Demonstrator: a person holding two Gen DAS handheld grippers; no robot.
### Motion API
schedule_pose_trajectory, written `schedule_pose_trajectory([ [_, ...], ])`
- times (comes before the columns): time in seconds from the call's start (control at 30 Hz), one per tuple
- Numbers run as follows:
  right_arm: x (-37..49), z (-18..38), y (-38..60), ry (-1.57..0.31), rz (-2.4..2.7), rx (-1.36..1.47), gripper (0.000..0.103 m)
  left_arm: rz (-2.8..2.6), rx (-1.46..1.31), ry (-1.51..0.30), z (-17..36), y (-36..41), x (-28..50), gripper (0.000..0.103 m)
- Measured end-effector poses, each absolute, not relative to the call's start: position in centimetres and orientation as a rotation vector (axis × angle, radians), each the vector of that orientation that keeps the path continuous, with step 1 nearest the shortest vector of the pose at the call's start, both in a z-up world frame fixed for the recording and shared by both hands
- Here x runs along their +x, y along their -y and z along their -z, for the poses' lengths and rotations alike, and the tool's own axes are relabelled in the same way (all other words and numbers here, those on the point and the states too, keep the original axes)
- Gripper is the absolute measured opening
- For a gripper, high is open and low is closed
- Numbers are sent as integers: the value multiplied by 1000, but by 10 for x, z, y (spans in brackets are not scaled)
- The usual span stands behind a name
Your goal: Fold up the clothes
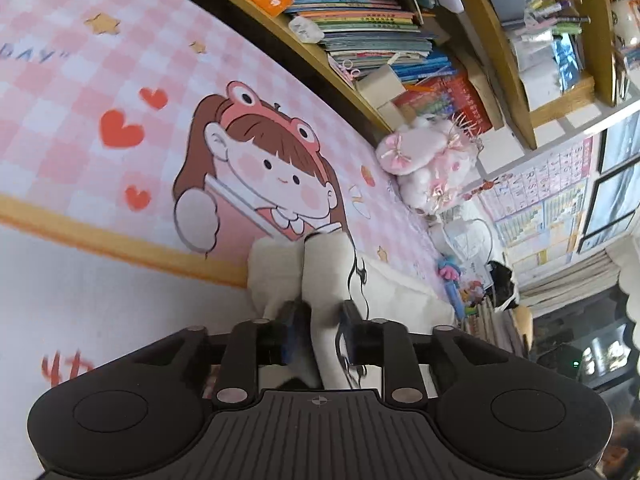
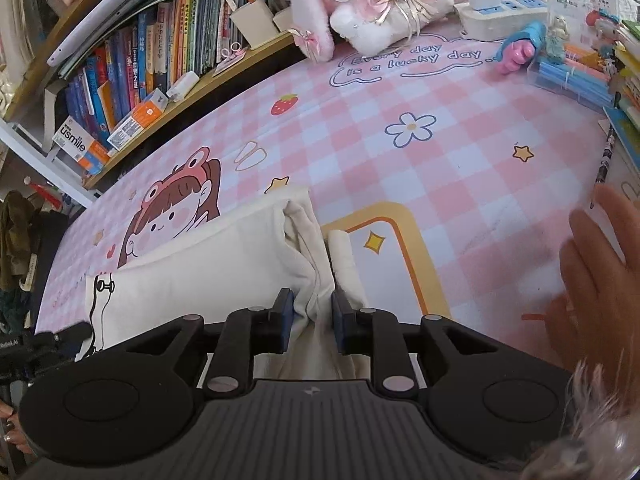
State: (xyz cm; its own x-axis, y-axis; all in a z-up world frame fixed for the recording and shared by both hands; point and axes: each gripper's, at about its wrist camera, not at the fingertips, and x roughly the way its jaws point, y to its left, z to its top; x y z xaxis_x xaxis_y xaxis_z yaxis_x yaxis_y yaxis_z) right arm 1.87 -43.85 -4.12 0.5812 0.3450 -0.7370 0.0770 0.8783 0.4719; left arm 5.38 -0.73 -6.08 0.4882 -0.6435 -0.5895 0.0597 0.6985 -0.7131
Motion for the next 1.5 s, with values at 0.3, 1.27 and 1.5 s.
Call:
schedule_pose_trajectory([
  [0.3, 17, 42, 436, -948, -138, 519, 19, 498, -711, -873, 51, 3, 53, 5],
  [1.27, 13, 55, 427, -944, -202, 586, 25, 417, -670, -978, 59, -4, 35, 13],
  [1.5, 14, 52, 429, -960, -199, 591, 30, 355, -559, -926, 42, -4, 31, 48],
])
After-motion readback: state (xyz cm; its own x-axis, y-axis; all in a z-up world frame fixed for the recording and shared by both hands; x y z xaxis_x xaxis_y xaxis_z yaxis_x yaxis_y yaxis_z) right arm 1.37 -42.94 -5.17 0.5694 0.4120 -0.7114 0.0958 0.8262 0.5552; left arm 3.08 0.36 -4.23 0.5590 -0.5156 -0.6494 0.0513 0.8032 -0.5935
